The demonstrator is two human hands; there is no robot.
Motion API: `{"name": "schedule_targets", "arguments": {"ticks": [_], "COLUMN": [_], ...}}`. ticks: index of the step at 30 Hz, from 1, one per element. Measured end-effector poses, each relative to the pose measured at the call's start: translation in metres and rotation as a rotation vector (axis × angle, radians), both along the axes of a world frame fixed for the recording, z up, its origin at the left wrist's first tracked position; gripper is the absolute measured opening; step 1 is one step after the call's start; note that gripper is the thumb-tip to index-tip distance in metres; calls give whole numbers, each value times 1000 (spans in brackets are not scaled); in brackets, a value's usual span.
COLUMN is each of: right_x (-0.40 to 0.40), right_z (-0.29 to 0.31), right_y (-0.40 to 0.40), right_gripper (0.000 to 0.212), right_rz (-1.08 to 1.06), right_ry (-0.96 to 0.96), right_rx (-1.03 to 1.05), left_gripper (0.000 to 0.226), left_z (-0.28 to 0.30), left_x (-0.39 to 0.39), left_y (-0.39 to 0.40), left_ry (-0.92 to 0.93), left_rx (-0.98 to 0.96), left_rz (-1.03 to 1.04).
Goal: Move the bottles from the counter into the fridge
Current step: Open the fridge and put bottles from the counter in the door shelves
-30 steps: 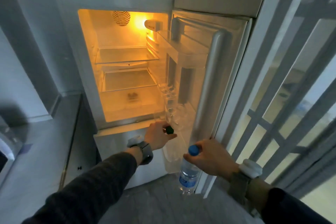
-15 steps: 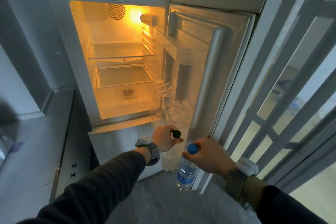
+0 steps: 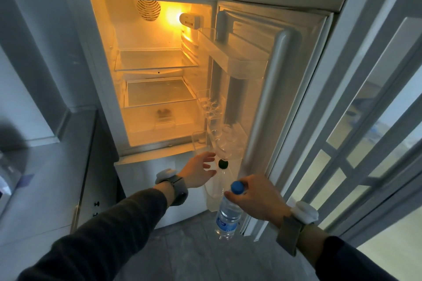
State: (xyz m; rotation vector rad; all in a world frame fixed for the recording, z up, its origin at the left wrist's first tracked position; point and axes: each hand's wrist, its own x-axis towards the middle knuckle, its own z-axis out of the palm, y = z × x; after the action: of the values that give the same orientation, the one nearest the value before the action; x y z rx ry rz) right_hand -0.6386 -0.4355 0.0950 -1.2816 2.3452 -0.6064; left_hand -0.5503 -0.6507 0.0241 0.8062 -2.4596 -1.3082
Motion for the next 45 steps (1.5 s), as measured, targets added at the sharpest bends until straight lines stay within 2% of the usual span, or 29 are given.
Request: {"name": "schedule_targets", "arguments": {"ticks": [4,9,11,14,16,18,20,22,26,31,37,41,45], "right_x": [8,21,25,29,31,29,22,12,-4,-8,-21,-43,-57], "right_z": [1,4,6,6,9,12,16,19,17,17,16,8,4], "right_y": [-11,-41,-53,-69,-72,-68,-59,-43,-14,-5,14,34,39], "right_gripper": [37,46,55,63,57,68,70,56,43,40,34,65,83], "right_rz": [5,-5,-34,-91,-82,-50,-48,-35,-65,-102,-123,-174,-212], "right_ry": [28,85,113,134,49,-16,-42,-49,-33,2,-3,27,95], "right_rx": [-38,-93,-110,-157,-199,-204,-165,-67,120,193,356,475,586], "left_gripper": [64,73,75,65,58,57,61,61,66,64,73,61,51], "left_z": [3,-8,-14,-14,-11,-8,-9,-9,-9,-19,-29,-22,-27], "left_x": [44,86,84,79,77,75,69,60,35,7,-20,-35,-39], "left_y": [-2,25,28,15,2,-11,-28,-41,-56,-60,-59,-55,-53], "left_ry": [-10,-173,-92,59,135,219,294,355,415,323,248,164,62], "left_rx": [-28,-81,-83,-51,-92,-121,-113,-97,-35,25,89,50,-26], "left_rz": [-8,-280,-239,-138,-92,-26,65,154,165,124,33,-23,-24]}}
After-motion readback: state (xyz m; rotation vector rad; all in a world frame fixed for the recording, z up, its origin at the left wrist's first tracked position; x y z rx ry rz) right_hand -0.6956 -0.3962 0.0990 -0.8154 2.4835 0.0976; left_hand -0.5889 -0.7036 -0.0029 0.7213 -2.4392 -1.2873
